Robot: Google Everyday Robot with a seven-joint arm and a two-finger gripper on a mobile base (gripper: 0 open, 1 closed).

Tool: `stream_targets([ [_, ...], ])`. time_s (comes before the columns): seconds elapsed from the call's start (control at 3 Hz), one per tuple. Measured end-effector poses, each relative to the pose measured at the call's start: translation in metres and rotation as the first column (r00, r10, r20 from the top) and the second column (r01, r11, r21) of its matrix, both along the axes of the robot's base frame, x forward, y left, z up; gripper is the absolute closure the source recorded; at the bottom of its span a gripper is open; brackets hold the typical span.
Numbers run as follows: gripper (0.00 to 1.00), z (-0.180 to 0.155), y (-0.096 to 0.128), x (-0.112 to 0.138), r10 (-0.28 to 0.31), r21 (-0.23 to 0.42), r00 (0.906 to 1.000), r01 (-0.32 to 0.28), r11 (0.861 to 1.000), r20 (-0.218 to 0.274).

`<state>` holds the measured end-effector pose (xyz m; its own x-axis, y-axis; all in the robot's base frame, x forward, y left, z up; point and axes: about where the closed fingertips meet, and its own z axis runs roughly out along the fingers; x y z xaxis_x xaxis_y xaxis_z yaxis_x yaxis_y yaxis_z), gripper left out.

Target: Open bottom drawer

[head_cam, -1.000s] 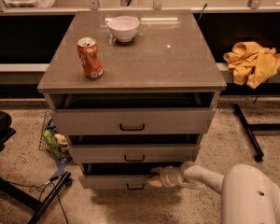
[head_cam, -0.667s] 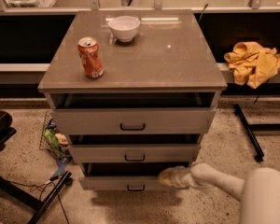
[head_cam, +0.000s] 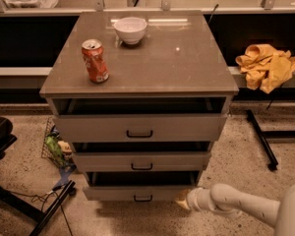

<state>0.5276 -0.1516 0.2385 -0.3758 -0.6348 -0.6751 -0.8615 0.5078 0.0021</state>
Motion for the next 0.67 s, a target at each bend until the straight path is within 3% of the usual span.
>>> stream_targets([
  [0.33, 0.85, 0.0, 0.0132, -0.0507, 0.043, 0.006, 0.9975, -0.042, 0.999, -0.057],
  [0.67, 0.62, -0.0001, 0.0131, -0.0502, 0.041, 0.006, 0.9976, -0.041, 0.999, -0.056],
])
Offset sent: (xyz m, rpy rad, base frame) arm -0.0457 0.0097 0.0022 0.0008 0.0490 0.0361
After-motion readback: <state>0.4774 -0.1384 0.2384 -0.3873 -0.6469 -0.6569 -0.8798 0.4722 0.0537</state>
